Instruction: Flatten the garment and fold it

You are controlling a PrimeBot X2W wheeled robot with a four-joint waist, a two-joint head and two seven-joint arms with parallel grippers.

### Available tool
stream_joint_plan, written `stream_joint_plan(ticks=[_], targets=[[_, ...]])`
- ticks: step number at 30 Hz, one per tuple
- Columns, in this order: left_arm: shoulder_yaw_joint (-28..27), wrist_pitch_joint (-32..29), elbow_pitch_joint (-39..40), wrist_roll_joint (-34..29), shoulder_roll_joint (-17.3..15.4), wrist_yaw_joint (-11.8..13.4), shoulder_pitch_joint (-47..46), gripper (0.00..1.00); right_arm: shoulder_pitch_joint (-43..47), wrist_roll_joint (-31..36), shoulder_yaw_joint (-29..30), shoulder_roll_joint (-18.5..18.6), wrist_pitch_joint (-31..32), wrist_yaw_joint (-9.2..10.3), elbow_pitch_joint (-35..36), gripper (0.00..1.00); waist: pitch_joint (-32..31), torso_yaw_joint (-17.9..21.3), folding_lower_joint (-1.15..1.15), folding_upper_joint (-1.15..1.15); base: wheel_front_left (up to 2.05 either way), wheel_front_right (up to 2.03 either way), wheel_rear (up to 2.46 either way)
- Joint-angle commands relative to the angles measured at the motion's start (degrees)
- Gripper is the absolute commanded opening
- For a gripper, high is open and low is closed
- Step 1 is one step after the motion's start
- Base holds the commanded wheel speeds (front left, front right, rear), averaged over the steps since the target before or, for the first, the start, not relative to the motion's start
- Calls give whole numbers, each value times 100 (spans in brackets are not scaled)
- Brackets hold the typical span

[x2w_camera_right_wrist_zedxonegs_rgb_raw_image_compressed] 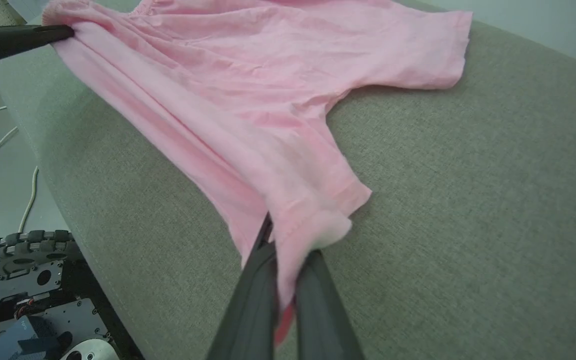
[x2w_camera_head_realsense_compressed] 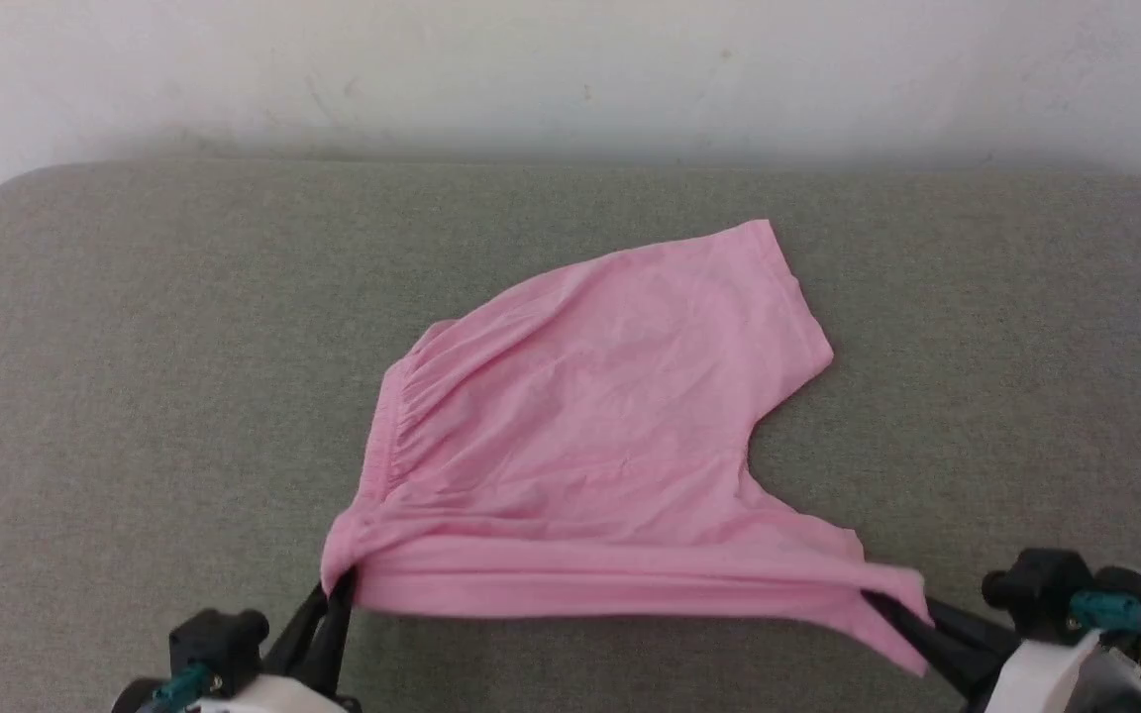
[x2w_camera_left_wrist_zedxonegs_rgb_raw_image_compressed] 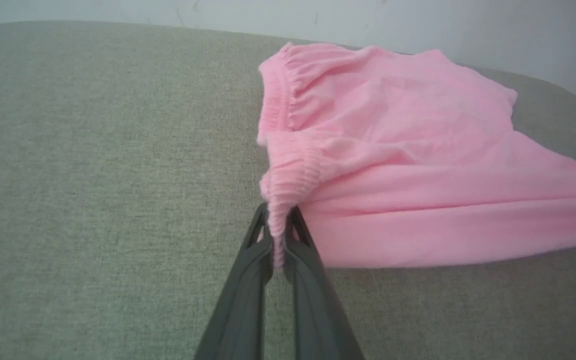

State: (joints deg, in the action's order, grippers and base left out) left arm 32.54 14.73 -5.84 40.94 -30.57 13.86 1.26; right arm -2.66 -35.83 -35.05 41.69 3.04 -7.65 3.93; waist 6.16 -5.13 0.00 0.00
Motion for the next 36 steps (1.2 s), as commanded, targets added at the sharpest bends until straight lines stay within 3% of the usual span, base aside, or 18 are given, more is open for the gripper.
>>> stream_joint_plan(ticks=[1,11,15,21,30,36], targets=[[-93,26,-52,-74,-37,-44,-241,0,-151,41,154,-44,53,16,-15,0,47,-17,0,0,0,0,0],[-9,24,-827,-428,231,-496,-1696,0,-1735,-13,135,-129,726,16,-187,0,578,-23,0,0,0,0,0],[-30,25,-1097,-530,331,-606,-2257,0,-2660,-196,-164,-20,1059,16,-410,0,944,-80,0,0,0,0,0],[-62,24,-1394,-604,459,-714,-2865,0,-4019,-433,-576,-194,1371,16,-943,0,1474,-152,0,0,0,0,0],[-181,26,-1768,-761,759,-817,-3591,0,-6041,-528,-1329,-927,1478,16,-2895,0,2342,-415,0,0,0,0,0],[-211,26,-1908,-877,915,-895,-3754,0,-6409,-617,-1771,-1169,1506,16,-3732,0,2543,-519,0,0,0,0,0]])
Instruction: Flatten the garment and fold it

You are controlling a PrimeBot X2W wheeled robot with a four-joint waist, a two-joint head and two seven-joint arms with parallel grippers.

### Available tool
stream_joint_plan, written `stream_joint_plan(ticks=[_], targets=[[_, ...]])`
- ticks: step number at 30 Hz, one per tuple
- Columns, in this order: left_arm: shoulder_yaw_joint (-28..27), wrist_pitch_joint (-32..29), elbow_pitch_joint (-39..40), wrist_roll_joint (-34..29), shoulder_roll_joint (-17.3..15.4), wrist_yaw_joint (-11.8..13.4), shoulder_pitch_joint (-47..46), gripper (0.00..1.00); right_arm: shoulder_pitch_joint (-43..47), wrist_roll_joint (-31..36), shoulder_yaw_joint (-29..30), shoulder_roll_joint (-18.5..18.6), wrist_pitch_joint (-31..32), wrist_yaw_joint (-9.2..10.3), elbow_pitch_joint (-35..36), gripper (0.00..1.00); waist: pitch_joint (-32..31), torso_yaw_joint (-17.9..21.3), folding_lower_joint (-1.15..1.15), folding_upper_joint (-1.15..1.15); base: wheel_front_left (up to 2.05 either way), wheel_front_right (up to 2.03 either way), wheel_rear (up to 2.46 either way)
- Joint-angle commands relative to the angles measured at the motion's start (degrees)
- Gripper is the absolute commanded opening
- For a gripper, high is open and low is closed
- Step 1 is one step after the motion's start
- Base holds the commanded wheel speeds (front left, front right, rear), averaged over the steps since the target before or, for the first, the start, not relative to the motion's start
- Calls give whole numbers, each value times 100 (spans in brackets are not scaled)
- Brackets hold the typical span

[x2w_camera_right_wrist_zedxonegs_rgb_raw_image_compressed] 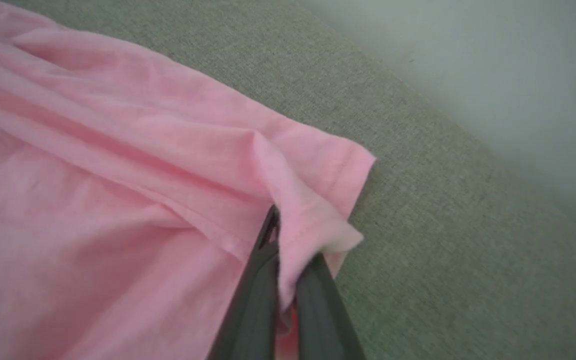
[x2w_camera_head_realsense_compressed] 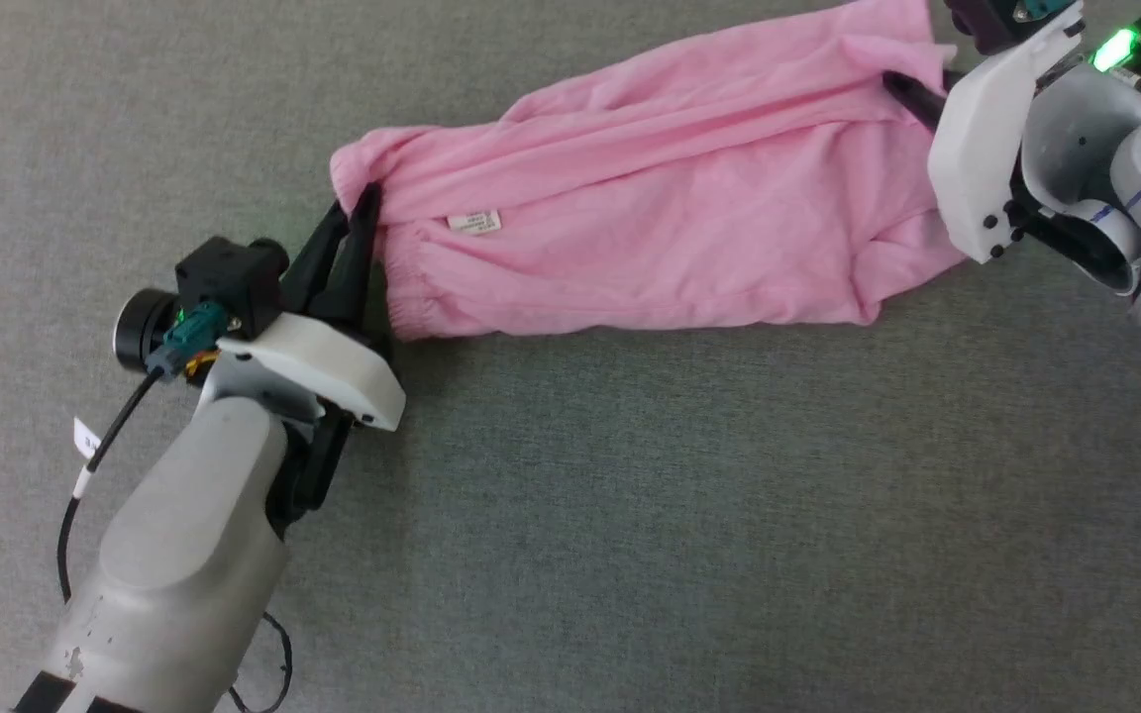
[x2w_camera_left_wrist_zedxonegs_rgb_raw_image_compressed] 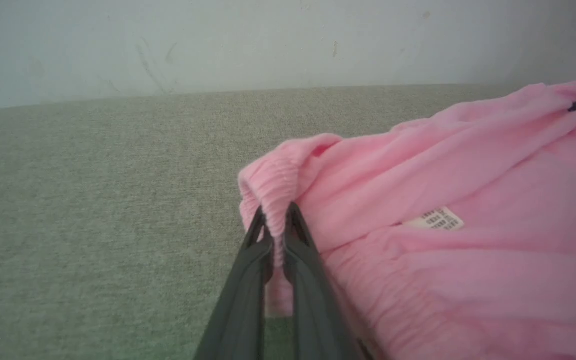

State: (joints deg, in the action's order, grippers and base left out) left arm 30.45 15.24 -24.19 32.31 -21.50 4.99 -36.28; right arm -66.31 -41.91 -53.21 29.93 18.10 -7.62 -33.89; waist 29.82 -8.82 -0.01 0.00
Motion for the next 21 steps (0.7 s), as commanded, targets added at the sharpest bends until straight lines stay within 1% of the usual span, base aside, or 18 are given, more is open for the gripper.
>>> stream_joint_plan(ticks=[1,6,7,8,9,12,15,19,21], targets=[[-6,-25,-102,-39,38,-25,-17,0,-84,-51,-42,-24,-19,13,-58,0,189,-162,1,0,0,0,0],[-55,-25,-225,-184,151,-66,-4,0,-173,-294,-424,-58,-262,13,-354,0,74,-164,1,0,0,0,0],[-82,-25,-219,-220,168,-58,30,4,-177,-331,-490,-37,-352,13,-377,13,8,-151,1,0,0,0,0],[-118,-25,-186,-274,172,-40,73,54,-177,-364,-564,-10,-447,13,-375,34,-69,-132,1,0,0,0,0],[-187,-25,-99,-362,161,7,112,100,-162,-433,-620,17,-540,13,-354,100,-164,-112,1,0,0,0,0],[-469,-25,288,-592,135,174,384,100,-156,-584,-790,168,-793,13,-194,100,-485,-45,1,0,0,0,0],[-775,-25,845,-888,87,410,773,100,-188,-769,-951,372,-861,13,93,100,-805,16,1,0,0,0,0],[-1124,-25,1606,-1288,59,697,1290,100,-330,-1008,-1133,739,-681,13,569,100,-1120,34,1,0,0,0,0],[-1298,-25,1968,-1462,98,836,1514,100,-428,-1121,-1232,942,-432,13,759,100,-1211,10,1,0,0,0,0]])
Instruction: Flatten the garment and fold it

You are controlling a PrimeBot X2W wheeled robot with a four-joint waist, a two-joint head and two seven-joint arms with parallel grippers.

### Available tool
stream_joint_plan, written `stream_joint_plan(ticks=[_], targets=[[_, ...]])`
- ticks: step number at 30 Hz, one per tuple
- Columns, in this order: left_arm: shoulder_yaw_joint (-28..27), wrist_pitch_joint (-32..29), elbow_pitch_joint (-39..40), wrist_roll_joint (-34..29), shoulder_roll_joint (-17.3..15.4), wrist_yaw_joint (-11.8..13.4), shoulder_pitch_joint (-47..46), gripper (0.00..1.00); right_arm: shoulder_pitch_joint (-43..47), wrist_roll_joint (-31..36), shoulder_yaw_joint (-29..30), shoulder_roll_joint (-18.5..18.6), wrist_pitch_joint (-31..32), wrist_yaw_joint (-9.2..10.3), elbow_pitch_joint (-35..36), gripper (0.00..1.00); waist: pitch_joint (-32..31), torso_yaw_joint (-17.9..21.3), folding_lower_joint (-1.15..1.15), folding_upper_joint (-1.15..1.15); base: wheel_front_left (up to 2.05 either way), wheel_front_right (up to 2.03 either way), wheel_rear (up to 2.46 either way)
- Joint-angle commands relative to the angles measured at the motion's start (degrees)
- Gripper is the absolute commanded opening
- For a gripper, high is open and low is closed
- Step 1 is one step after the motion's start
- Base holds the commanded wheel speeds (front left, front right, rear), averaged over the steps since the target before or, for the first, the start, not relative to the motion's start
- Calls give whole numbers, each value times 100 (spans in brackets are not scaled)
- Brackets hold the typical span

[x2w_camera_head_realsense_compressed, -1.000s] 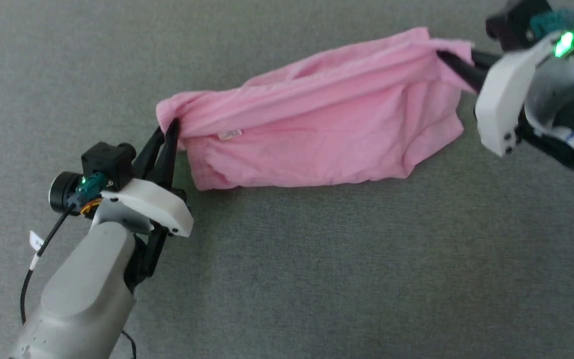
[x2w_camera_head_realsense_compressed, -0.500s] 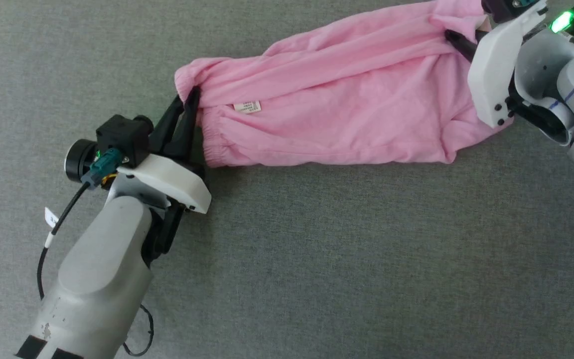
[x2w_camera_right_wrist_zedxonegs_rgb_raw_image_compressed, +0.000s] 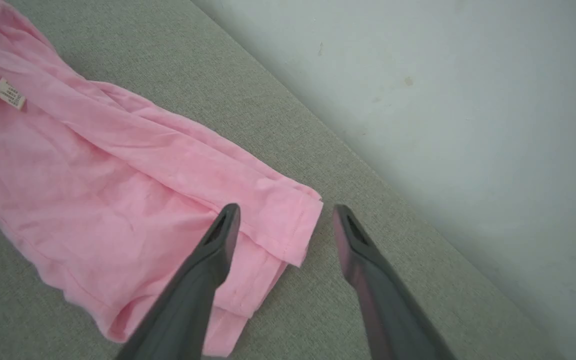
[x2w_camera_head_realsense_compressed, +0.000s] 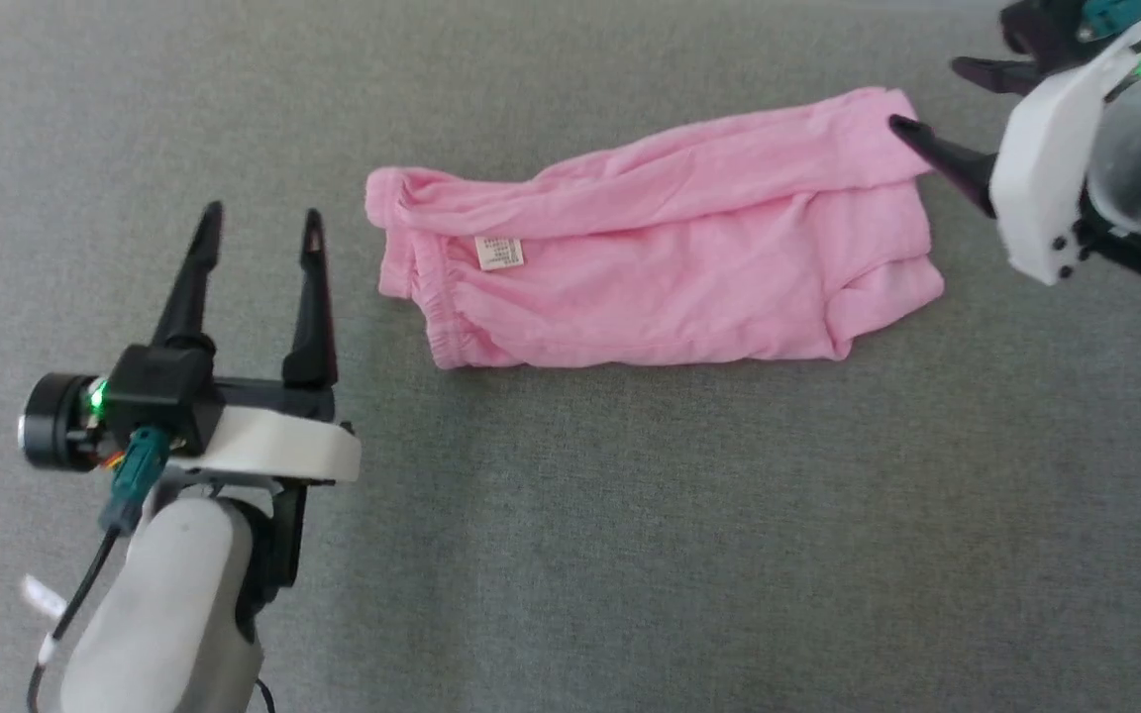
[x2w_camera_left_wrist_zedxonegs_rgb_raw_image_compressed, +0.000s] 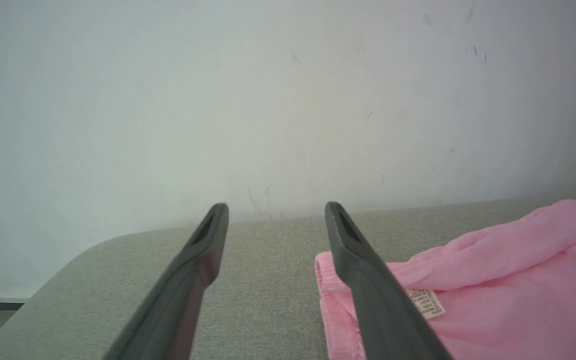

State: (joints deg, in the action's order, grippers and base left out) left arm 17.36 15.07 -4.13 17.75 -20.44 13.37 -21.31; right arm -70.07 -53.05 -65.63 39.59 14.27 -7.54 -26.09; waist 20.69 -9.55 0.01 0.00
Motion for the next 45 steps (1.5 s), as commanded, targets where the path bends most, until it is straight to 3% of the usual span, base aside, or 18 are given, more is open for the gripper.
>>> stream_joint_plan(ticks=[1,9,14,21,29,30,31,32,38,43,45], targets=[[-81,-7,130,-97,23,71,111,100,-97,-72,-37,64,109,5,51,100,-329,66,-1,0,0,0,0],[-614,-7,970,-972,426,533,664,100,-310,-588,-287,374,1851,5,-32,100,-267,-148,-1,0,0,0,0],[-690,-7,1031,-1229,753,544,854,100,-83,-1063,-132,190,2453,5,-558,100,-98,-341,-1,0,0,0,0],[-778,-7,830,-1338,1018,315,818,100,375,-1264,3,-150,2436,5,-1097,100,140,-548,-1,0,0,0,0],[-985,-7,645,-1398,1157,28,619,100,762,-1191,-164,-389,2181,5,-1240,100,245,-538,-1,0,0,0,0],[-1017,-7,621,-1410,1153,-6,587,100,760,-1171,-162,-397,2104,5,-1244,48,240,-520,-1,0,0,0,0],[-1043,-7,587,-1418,1146,-44,558,100,767,-1177,-153,-411,2043,5,-1248,4,225,-496,-1,0,0,0,0],[-1067,-7,553,-1425,1137,-84,530,100,776,-1202,-143,-425,2001,5,-1240,0,208,-471,-1,0,0,0,0],[-1204,-7,263,-1391,946,-476,238,100,728,-1144,-223,-393,1567,5,-958,0,-3,-305,-1,0,0,0,0],[-1081,-26,-267,-1341,519,-1174,-300,100,846,-1241,-323,-237,1215,5,-562,0,-320,-195,-1,0,0,0,0],[-947,-305,-558,-1312,327,-1519,-562,100,907,-1243,-395,-170,1135,5,-412,0,-432,-136,-1,0,0,0,0]])
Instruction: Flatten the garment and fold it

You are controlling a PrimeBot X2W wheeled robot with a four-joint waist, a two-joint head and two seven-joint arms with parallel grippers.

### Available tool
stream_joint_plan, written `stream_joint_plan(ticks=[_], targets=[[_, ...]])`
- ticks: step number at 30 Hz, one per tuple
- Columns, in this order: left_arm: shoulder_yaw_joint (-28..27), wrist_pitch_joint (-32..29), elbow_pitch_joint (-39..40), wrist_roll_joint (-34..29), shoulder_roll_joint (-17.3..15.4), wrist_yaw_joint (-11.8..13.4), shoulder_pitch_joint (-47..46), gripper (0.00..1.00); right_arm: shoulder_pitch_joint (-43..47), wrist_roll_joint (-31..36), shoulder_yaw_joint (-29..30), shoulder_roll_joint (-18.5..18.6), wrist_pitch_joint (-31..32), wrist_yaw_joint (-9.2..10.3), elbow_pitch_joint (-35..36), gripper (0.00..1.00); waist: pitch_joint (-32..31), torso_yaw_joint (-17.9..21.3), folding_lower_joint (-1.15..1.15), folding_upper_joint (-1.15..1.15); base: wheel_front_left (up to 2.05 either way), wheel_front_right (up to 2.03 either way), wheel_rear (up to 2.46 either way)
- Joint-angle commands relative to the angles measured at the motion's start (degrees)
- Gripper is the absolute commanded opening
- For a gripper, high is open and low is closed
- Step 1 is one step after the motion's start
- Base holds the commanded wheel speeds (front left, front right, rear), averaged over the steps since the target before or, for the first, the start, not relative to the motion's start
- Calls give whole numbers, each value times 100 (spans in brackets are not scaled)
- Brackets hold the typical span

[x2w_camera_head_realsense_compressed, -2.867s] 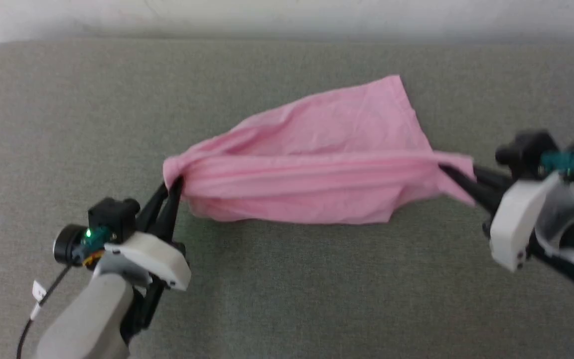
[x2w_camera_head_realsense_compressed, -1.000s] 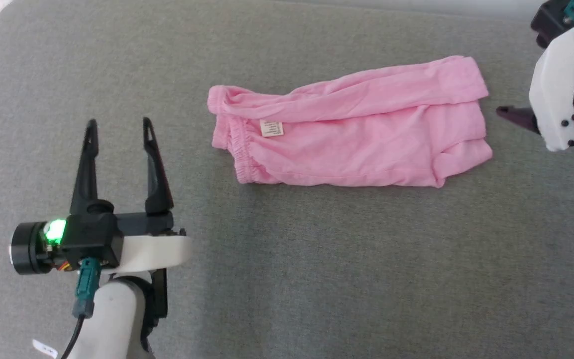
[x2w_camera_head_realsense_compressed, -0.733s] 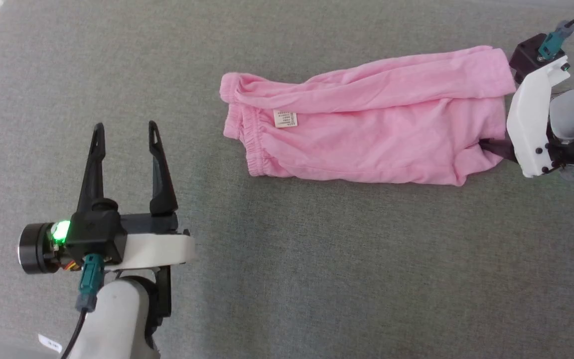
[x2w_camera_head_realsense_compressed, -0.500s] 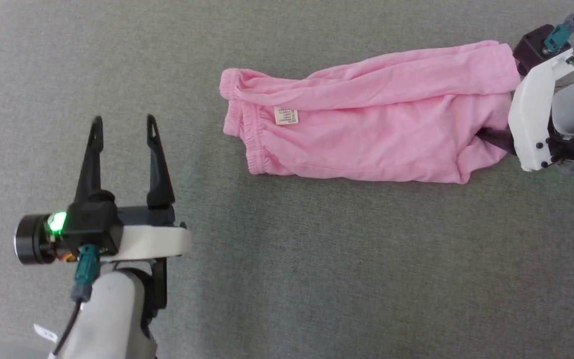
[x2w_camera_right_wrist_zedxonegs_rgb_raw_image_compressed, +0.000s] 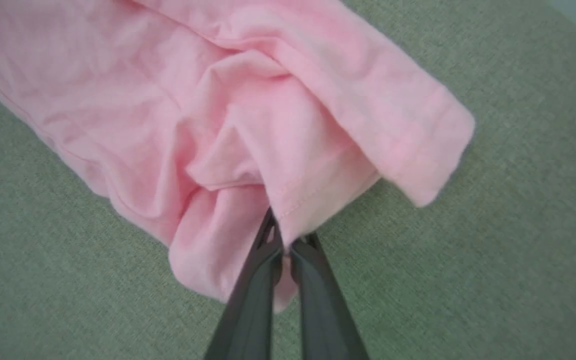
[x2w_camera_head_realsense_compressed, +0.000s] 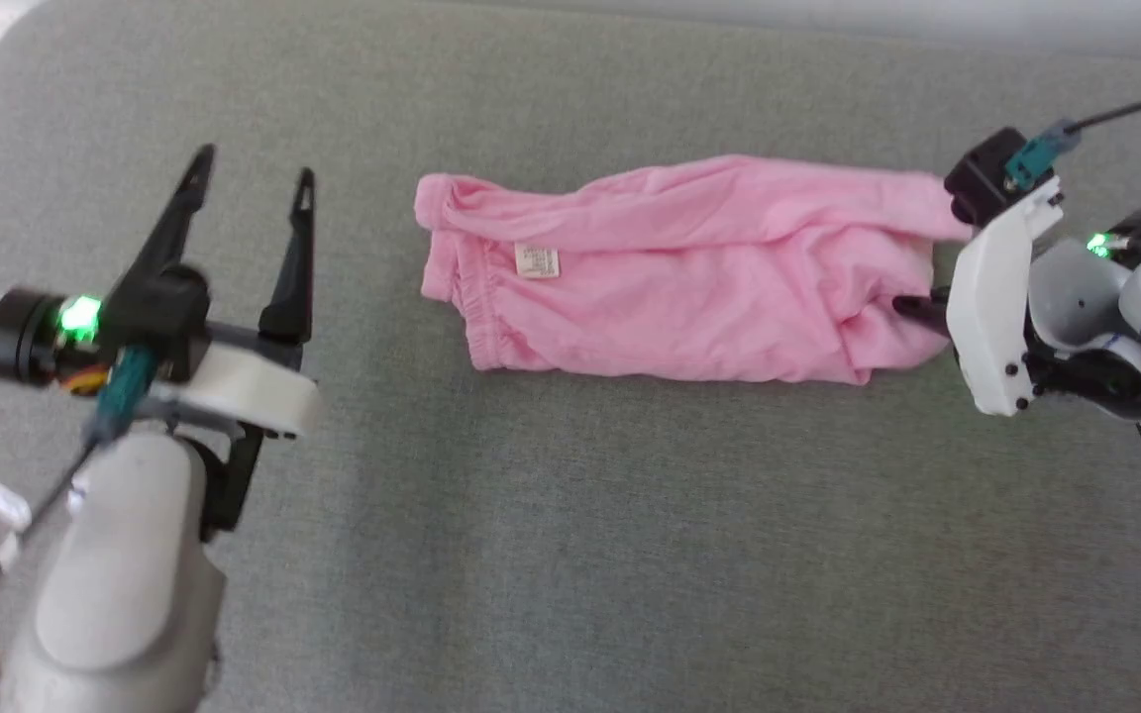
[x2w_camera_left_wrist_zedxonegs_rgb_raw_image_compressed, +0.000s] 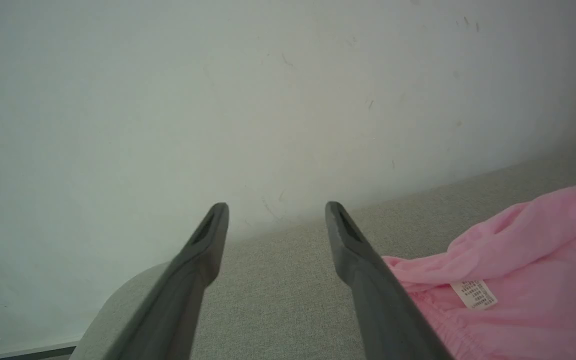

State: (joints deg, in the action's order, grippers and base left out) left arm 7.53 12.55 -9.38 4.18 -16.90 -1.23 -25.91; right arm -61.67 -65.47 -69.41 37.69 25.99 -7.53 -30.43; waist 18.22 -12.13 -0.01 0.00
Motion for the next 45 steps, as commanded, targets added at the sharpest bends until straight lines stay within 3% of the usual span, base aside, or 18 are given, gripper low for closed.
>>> stream_joint_plan(ticks=[1,5,9,13,19,32,33,34,45], targets=[[127,-284,-143,69,-112,-227,-236,100,92,-1,-41,49,-88,4,79,0,-223,147,1,0,0,0,0],[598,-1289,-432,410,-370,-573,-703,100,161,-50,-107,109,-204,4,224,0,-301,219,1,0,0,0,0],[1475,-2485,-680,1231,-650,-621,-1085,100,145,-51,-159,114,-276,4,264,0,-291,260,1,0,0,0,0],[2341,-3286,-851,2154,-1009,-624,-1475,100,81,-27,-203,75,-330,4,266,0,-213,319,1,0,0,0,0],[3245,-3990,-1198,2949,-1247,-625,-1872,100,-41,29,-256,-2,-355,4,245,0,-81,430,1,0,0,0,0],[4736,-4795,-2068,4153,-1253,-626,-2533,100,-354,219,-359,-222,-300,4,197,0,280,677,1,0,0,0,0],[4833,-4787,-2083,4226,-1264,-626,-2562,60,-361,226,-363,-233,-299,4,192,0,289,685,1,0,0,0,0],[4922,-4758,-2092,4297,-1271,-626,-2588,0,-365,231,-367,-241,-301,4,187,0,292,690,1,0,0,0,0],[5557,-3937,-1997,4885,-1590,-626,-2777,0,-253,213,-386,-144,-692,4,341,0,-171,638,1,0,0,0,0]])
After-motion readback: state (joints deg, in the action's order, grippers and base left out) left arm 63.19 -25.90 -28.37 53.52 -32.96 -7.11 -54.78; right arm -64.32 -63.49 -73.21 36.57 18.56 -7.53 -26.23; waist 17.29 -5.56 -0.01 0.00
